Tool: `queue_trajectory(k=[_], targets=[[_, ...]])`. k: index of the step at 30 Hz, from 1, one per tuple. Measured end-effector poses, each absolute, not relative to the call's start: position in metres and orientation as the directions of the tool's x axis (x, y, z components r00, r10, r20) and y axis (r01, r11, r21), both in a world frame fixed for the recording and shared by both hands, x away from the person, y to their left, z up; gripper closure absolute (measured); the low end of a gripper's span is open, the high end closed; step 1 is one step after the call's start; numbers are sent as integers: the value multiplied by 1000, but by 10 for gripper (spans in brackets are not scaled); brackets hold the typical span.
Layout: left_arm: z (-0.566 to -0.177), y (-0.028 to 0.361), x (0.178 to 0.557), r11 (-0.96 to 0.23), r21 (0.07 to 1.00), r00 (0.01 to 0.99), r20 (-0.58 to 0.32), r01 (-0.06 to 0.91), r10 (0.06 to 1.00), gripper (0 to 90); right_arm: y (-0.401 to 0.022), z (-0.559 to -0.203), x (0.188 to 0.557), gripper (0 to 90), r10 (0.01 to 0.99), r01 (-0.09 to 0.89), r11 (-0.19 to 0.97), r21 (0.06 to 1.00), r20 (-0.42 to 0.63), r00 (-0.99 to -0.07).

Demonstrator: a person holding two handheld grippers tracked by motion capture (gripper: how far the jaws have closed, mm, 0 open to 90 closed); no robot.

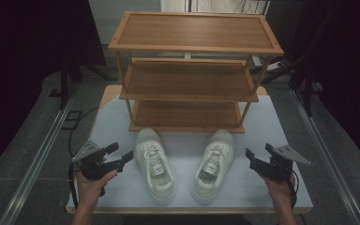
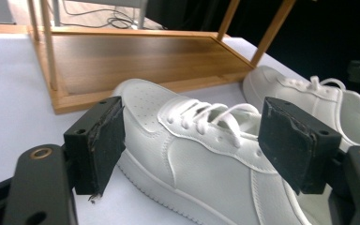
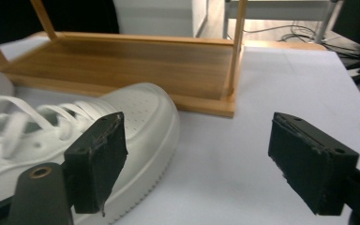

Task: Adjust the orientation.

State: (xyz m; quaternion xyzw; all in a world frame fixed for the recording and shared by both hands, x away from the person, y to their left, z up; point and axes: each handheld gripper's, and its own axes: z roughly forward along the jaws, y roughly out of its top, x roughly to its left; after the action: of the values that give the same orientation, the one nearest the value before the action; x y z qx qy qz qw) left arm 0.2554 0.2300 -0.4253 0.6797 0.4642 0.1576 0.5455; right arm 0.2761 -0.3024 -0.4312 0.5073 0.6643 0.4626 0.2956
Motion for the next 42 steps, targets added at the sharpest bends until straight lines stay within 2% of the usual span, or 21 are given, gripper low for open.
queue_trajectory(k=[9, 12, 21, 24, 26, 31, 33, 42], targets=[[-422, 232, 249, 72, 882, 528, -343, 466, 777, 230, -294, -411, 265, 269, 932, 324, 75, 943, 49, -358], [-421, 230, 245, 56, 879, 534, -336, 473, 776, 238, -284, -402, 260, 301, 912, 306, 70, 950, 64, -406], [-413, 226, 236, 50, 880, 537, -333, 473, 775, 261, -248, -380, 240, 371, 846, 245, 178, 953, -21, -532], [-414, 222, 237, 47, 874, 546, -343, 483, 764, 266, -239, -376, 233, 427, 824, 233, 182, 955, -19, -567], [-416, 219, 237, 35, 876, 553, -334, 480, 763, 320, -233, -375, 230, 468, 805, 233, 175, 957, -2, -594], [-416, 215, 237, 34, 873, 555, -339, 486, 759, 304, -215, -377, 223, 678, 740, 231, 191, 954, 15, -672], [-415, 214, 238, 35, 870, 558, -345, 491, 754, 299, -209, -379, 221, 729, 720, 236, 196, 952, 24, -694], [-417, 205, 240, 6, 861, 565, -340, 509, 752, 283, -170, -397, 212, 855, 641, 257, 296, 920, 8, -768]])
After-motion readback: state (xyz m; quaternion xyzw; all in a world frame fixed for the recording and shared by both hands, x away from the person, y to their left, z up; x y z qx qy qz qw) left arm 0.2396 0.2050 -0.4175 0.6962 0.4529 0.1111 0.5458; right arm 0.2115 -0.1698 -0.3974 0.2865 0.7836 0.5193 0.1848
